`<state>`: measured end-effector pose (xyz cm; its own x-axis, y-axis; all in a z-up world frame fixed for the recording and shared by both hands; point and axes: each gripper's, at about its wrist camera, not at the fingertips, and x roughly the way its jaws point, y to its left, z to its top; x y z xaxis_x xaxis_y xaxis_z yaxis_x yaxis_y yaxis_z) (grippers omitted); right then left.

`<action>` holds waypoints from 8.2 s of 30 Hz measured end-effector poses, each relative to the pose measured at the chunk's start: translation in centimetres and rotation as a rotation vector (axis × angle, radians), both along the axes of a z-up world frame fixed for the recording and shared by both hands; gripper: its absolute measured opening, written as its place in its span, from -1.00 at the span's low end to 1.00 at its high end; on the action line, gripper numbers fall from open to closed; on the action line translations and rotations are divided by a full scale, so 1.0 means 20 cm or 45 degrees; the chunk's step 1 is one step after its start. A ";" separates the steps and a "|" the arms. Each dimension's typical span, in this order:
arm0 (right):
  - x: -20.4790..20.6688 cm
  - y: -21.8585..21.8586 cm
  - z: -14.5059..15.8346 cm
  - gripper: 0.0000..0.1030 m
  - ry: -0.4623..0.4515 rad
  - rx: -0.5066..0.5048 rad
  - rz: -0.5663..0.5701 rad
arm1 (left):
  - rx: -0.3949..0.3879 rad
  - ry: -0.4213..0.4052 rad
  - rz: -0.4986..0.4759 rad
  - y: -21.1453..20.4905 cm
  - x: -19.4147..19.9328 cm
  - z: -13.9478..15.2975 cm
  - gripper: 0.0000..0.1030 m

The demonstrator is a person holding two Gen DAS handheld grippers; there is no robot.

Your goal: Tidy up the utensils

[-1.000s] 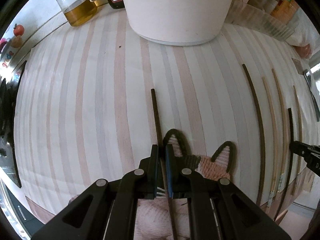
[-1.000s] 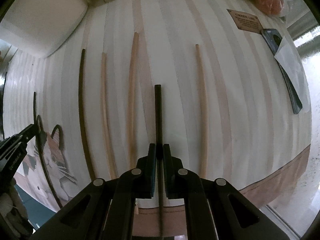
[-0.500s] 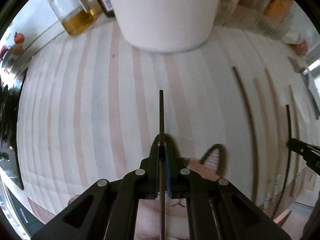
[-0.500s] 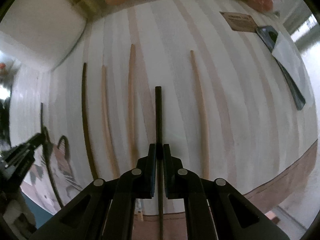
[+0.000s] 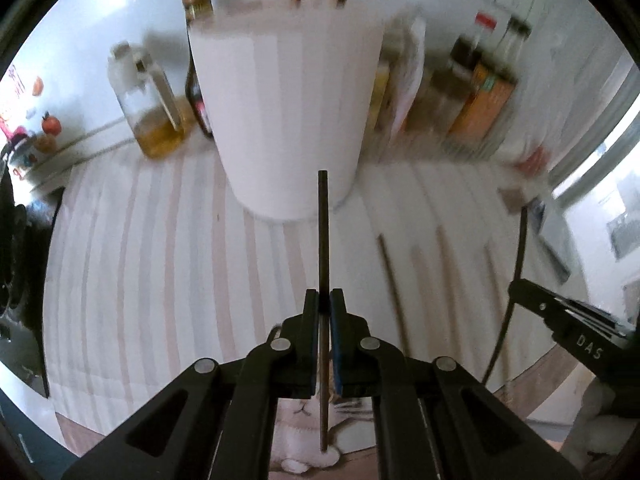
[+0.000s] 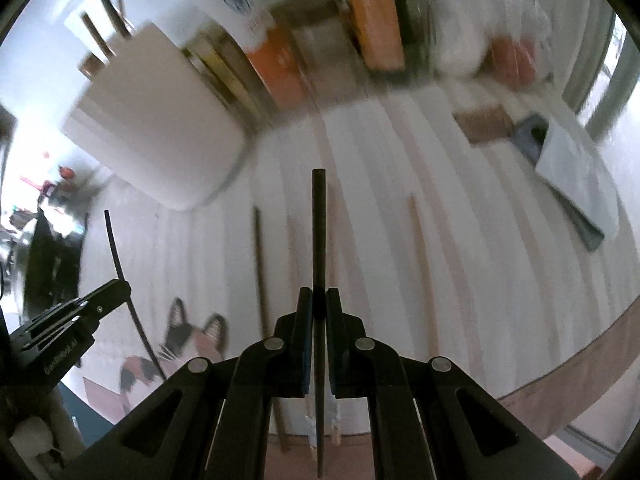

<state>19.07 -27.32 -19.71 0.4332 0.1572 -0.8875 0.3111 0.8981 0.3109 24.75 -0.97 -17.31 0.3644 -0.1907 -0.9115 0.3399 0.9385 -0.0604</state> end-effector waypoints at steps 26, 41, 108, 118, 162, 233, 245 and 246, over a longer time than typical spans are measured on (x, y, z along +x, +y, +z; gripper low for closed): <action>0.53 0.01 1.22 -0.88 -0.704 -0.150 0.039 | -0.312 -0.589 -0.004 -0.09 0.44 1.24 -0.95; 1.18 0.36 1.39 -0.89 -0.905 -0.221 0.095 | -0.203 -0.545 0.156 0.13 0.89 1.17 -0.95; 0.09 -0.35 -0.36 -0.11 0.318 -0.142 0.058 | 0.301 0.211 0.032 -0.48 0.10 -0.65 0.26; 0.10 -0.23 -0.42 -0.86 0.390 -0.228 0.146 | 0.262 0.237 -0.002 -0.44 0.06 -0.61 -0.83; -0.03 -0.07 -0.44 -0.87 0.554 -0.152 0.091 | 0.209 0.339 -0.054 -0.03 -0.09 -0.57 -0.92; -0.06 0.04 0.10 -0.88 0.054 -0.280 0.089 | 0.051 0.006 -0.036 -0.06 -0.06 0.00 -0.95; 0.03 0.14 0.44 -0.88 -0.245 -0.326 0.073 | -0.059 -0.197 0.000 -0.04 0.02 0.36 -0.95; 0.04 0.15 0.47 -0.88 -0.265 -0.331 0.073 | -0.074 -0.220 0.005 -0.04 0.03 0.41 -0.96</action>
<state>19.80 -24.38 -10.29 0.6065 -0.0332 -0.7944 0.2114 0.9699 0.1209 25.32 -1.74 -9.13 0.5156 -0.2396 -0.8227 0.3462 0.9365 -0.0557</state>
